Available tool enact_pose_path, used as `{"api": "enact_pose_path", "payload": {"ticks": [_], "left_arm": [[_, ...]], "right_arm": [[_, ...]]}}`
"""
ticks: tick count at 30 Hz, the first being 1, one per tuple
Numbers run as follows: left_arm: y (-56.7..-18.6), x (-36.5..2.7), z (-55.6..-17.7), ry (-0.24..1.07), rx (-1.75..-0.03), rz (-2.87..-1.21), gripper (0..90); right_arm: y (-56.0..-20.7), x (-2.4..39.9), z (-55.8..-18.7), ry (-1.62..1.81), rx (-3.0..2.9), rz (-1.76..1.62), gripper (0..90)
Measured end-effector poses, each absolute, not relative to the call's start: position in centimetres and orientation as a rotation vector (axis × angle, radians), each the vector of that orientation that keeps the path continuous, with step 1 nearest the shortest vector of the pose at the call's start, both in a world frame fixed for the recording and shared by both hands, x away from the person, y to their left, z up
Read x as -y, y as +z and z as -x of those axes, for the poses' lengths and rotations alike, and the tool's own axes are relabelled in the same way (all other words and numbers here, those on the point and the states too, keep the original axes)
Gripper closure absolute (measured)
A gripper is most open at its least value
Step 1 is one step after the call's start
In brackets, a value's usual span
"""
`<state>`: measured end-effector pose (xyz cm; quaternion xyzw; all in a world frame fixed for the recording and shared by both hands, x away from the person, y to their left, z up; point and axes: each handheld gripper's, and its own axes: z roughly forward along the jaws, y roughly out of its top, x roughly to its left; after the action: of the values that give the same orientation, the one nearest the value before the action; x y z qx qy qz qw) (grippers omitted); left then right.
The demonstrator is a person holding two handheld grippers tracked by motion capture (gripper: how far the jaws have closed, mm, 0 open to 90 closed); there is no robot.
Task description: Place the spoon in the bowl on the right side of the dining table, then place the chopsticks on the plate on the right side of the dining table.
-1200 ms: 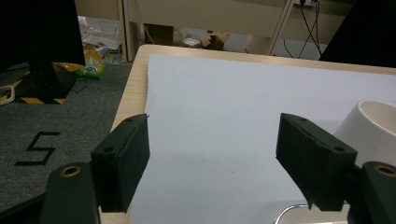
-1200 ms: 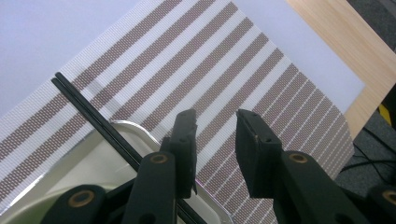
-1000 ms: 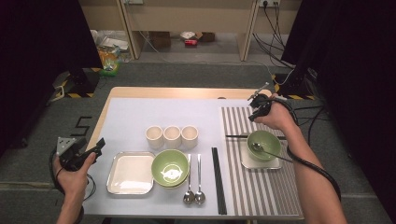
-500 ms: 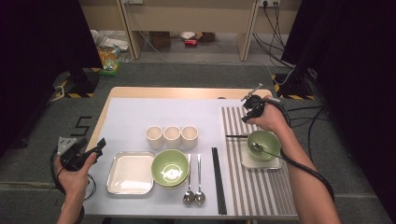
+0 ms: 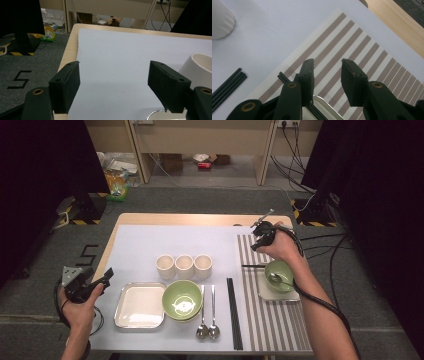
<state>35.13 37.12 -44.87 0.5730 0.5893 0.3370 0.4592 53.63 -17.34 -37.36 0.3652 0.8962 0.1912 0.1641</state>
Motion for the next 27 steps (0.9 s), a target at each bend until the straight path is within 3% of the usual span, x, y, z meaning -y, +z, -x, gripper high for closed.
{"api": "enact_pose_path", "payload": {"ticks": [27], "left_arm": [[-44.8,-37.1,-35.3,0.823,-1.450,-1.405,25.1]], "right_arm": [[-36.6,13.2,-53.5,0.650,-2.523,-1.041,58.2]]}}
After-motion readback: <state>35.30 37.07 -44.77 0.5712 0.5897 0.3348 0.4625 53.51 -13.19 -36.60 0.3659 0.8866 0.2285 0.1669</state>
